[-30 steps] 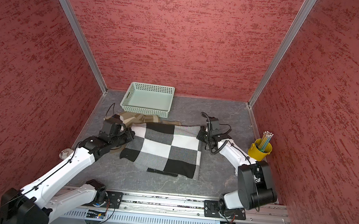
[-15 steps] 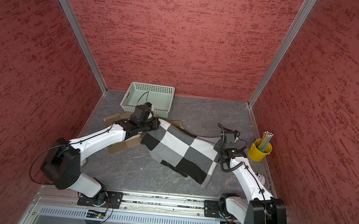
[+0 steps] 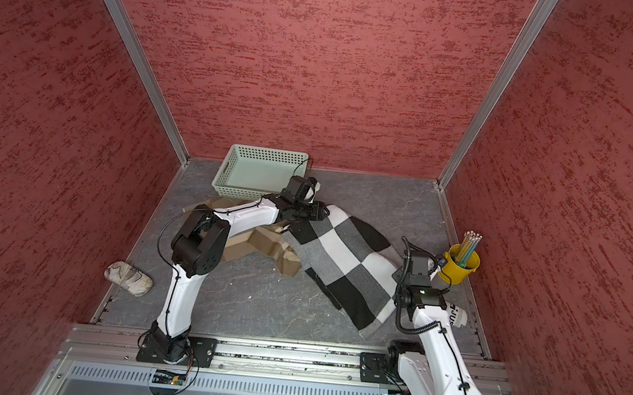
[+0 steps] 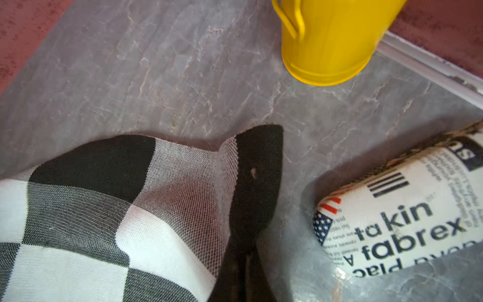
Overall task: Roll up the scarf and place it into the basket
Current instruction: Adjust the scarf at the center of the board, then move the scarf to the center of the board.
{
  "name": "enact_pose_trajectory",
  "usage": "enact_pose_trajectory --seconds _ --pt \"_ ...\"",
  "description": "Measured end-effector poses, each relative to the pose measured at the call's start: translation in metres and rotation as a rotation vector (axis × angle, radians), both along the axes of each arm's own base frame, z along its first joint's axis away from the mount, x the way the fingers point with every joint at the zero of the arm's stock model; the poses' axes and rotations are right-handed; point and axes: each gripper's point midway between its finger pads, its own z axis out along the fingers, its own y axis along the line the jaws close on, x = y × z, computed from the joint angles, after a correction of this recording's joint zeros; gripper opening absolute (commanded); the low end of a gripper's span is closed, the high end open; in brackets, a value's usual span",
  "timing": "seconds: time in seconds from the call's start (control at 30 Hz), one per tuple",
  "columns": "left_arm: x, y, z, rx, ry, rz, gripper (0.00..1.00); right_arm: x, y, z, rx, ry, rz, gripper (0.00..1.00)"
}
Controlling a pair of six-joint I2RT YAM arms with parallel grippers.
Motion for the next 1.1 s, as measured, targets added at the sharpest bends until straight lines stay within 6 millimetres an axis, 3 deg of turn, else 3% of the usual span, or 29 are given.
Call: enact_pose_trajectory --seconds 0.17,0.43,0.53,0.63,0.8,1.0,1.1 --pt "-0.021 0.06 -0.018 0.101 0.061 0.114 0.79 -0.001 0.0 -0.008 0.002 0.041 -0.001 0.0" --pt "-0.063 0.173 -0.03 0.177 0.123 0.379 0.78 0.008 -0.003 0.019 -0.017 -0.017 -0.011 0.0" --pt "-0.069 0.199 -0.05 0.167 0.178 0.462 0.71 0.009 -0.003 0.019 -0.017 -0.016 -0.011 0.0" --pt "-0.057 0.216 -0.049 0.087 0.186 0.541 0.6 0.009 -0.003 0.019 -0.015 -0.016 -0.01 0.01" --pt "-0.046 0.259 -0.052 0.001 0.221 0.69 0.41 0.008 -0.002 0.018 -0.01 -0.012 -0.01 0.13" --pt "-0.041 0.321 -0.047 -0.008 0.23 0.856 0.41 0.004 0.003 0.01 0.018 0.012 0.001 0.36" --pt "-0.044 0.342 -0.036 0.033 0.211 0.911 0.46 -0.002 0.003 0.002 0.021 0.05 -0.001 0.52"
